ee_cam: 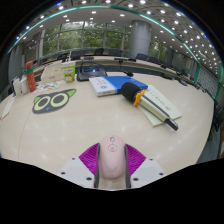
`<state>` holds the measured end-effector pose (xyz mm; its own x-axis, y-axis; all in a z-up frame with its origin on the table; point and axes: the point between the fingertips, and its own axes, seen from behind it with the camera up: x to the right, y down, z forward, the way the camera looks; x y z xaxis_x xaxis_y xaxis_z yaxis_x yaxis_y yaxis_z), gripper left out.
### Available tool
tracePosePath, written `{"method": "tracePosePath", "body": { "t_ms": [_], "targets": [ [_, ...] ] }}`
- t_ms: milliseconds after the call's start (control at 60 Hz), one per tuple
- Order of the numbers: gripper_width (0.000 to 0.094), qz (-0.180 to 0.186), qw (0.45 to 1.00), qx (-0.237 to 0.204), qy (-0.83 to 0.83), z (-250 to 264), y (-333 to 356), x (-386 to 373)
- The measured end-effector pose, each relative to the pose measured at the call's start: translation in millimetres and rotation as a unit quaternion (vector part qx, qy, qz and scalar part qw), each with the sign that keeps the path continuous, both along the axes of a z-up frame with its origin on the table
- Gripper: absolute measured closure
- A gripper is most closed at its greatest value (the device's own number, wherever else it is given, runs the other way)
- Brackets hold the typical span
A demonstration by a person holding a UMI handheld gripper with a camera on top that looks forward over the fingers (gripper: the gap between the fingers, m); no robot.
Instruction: Arrange mouse
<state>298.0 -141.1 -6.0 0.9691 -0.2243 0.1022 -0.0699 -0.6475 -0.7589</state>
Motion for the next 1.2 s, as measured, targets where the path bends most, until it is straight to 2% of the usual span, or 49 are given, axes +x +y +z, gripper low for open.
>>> {"method": "tracePosePath", "body": {
  "t_ms": [100,250,383,500,583,733,833,1017,1133,1167,1200],
  "targets": [
    [0.0587,-0.017,1.000,0.010,-0.012,23,3,-3],
    [0.0586,-0.032,0.997,0.071,-0.019,105,33,-17],
    [0.0586,-0.004,0.991,0.126,-0.036,183,90,-45],
    [0.0587,0.037,0.987,0.150,-0.037,205,152,-90],
    [0.0588,0.070,0.987,0.144,-0.028,195,194,-128],
    [0.0589,0.115,0.988,0.098,0.001,124,246,-190],
    [0.0587,0.133,0.989,0.065,0.011,69,267,-216],
    [0.0578,0.147,0.989,0.022,0.019,15,275,-231],
    [0.0473,0.148,0.988,-0.003,0.038,-8,270,-236],
    [0.0446,0.150,0.988,0.005,0.038,-5,271,-236],
    [0.0382,0.153,0.988,0.003,0.034,-5,269,-236]
  ]
}}
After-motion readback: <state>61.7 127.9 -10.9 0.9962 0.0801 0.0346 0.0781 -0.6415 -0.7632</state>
